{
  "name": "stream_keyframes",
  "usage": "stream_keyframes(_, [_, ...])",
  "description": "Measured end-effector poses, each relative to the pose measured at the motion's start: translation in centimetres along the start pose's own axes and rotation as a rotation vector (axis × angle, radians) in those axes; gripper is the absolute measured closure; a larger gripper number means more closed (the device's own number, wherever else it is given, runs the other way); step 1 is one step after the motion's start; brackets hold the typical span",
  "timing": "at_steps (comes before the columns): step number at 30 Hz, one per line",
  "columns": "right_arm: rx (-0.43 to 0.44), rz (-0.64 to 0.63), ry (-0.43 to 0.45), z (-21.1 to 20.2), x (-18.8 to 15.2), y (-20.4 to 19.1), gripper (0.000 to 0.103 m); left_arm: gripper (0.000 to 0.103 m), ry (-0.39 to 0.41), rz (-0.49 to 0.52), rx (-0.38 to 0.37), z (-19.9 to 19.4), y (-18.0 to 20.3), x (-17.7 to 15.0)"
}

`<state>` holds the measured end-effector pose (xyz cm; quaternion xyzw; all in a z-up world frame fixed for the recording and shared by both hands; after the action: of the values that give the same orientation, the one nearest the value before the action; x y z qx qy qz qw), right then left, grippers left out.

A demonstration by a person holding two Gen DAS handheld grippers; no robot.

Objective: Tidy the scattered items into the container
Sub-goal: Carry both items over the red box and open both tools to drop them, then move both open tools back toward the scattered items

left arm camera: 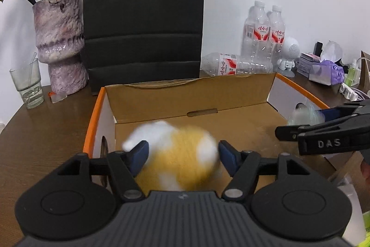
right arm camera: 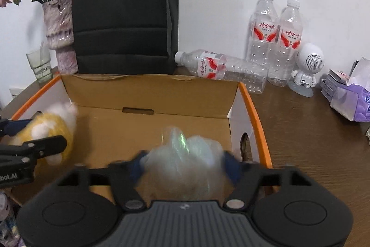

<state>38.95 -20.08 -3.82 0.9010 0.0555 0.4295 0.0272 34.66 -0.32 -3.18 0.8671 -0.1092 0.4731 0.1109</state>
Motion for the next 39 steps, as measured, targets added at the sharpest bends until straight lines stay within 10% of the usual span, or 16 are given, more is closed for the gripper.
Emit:
stream_keyframes(2, [0.041,0.029,0.032,-1.6,0.4,0.1,0.010,0.002,0.065,0.019,-0.004,-2.1,0.7,0.8])
stream_keyframes(13, [0.082,0.012,0.251,-16.7,-2.6,1.9,0.000,0.000,0.287,0.000,0.018,-16.9,3.1,-0.8])
stream_keyframes(27, [0.034,-0.021,0.067,-21.3,-18.3,2.7,0.000,0.000,0.043,-0.081,0.059,-22.0,3.6,-13.6])
stream_keyframes(39, [0.128,-0.070,0.061,-21.9,-18.9,-0.5,0.003,0.000,0.040,-0.076,0.033,-21.4,4.3,-13.5])
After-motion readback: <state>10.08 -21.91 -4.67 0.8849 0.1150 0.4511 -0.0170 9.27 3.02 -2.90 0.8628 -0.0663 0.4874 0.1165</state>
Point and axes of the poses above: each gripper's, at about its wrist camera, not at the fingertips, and z roughly the way its jaws point, y to its right, x to its top, the point moved 4 cm from there along z, roughly the way its jaws point, and after that the axes turned 9 degrees about -x, right-handed, at the moved point
